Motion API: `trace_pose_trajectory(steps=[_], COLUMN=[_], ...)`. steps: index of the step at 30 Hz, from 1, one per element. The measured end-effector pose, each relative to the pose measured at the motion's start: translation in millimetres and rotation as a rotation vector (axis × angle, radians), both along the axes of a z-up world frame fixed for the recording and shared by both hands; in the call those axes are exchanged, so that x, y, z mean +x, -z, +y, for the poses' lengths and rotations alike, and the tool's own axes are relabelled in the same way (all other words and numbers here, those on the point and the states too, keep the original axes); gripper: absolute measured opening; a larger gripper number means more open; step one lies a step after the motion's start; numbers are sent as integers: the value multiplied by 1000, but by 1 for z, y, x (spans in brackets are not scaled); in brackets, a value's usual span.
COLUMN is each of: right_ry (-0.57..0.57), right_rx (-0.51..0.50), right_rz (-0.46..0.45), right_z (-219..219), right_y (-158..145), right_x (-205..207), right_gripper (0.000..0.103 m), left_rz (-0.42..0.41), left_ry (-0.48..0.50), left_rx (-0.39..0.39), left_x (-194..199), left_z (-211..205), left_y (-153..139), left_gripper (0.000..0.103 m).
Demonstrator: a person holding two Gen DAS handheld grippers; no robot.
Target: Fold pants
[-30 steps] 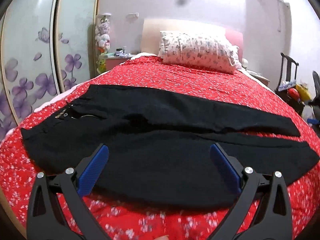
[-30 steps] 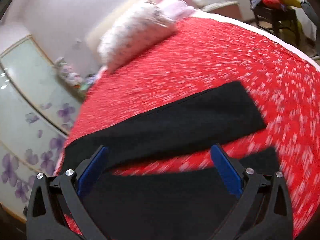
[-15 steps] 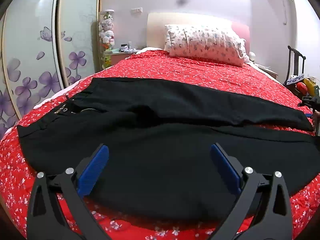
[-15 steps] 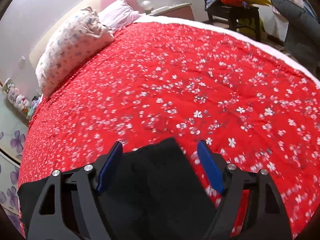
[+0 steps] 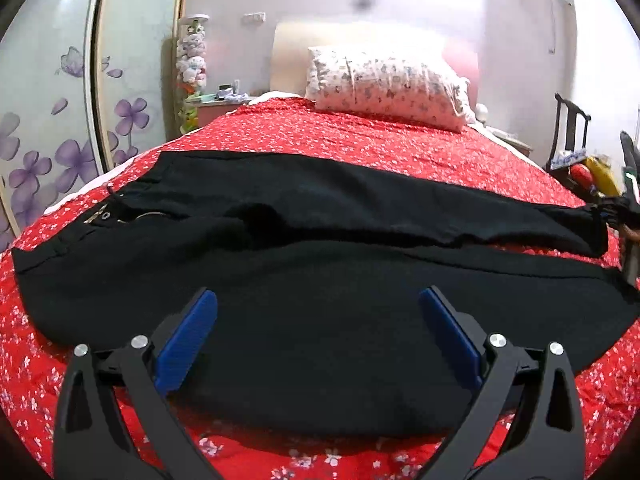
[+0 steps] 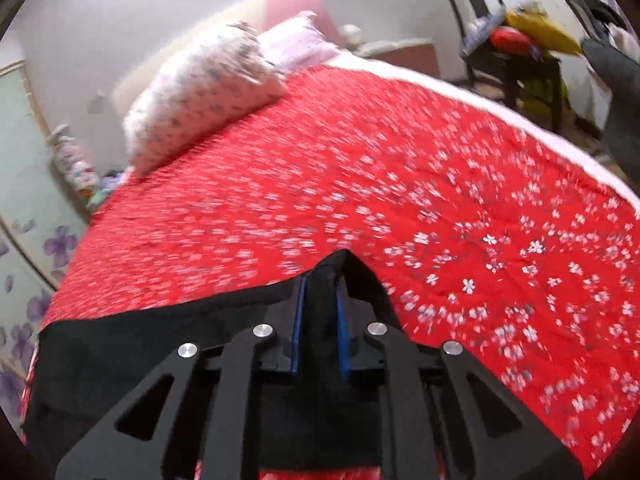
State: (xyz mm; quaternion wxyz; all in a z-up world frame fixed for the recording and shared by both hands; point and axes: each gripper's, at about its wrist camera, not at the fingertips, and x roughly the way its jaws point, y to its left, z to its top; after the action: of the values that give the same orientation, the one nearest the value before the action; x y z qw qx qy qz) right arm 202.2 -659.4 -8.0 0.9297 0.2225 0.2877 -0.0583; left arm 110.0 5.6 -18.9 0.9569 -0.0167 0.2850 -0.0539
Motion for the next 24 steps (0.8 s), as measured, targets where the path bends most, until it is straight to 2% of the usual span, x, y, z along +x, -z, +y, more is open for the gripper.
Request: trace_pose_trajectory(steps=[4, 7, 10, 13, 16, 18, 20, 21, 22, 23, 24], right_ry=[-102, -171, -189, -149, -84, -33, 14, 19, 8, -10, -29], right_rx=[-3, -2, -36, -116, -117, -46, 101, 188, 303, 382, 451], right_rz=[-117, -132, -37, 132, 244, 262, 234, 211, 189, 163, 120], right_z=[28, 52, 76, 92, 96, 94, 94, 94, 97, 103, 113], right_y=[-19, -20, -2, 21, 26, 20, 7, 3, 0, -2, -6], right_x=[-60, -113, -160, -182, -193, -201, -208, -208, -205, -201, -194], right_gripper=[11, 7, 4, 4, 5, 5, 8, 14, 40, 50, 50], left_rz=[13, 12, -11, -33, -43, -42, -48, -49, -49, -44, -33], left_ry=[-32, -58, -67, -61, -70, -100, -107, -103, -96, -90, -83], left_rx=[-63, -114, -144, -152, -166, -172, -195, -203, -212, -219, -228], left_x=[3, 2, -6, -11, -13, -14, -16, -17, -17, -16, -14], left_z=[13, 23, 29, 30, 33, 37, 41, 42, 43, 42, 43], left_y=[1, 1, -1, -4, -4, -4, -5, -4, -4, -4, -3], left_gripper=[101, 101, 101, 101, 101, 101, 101, 101, 101, 101, 101])
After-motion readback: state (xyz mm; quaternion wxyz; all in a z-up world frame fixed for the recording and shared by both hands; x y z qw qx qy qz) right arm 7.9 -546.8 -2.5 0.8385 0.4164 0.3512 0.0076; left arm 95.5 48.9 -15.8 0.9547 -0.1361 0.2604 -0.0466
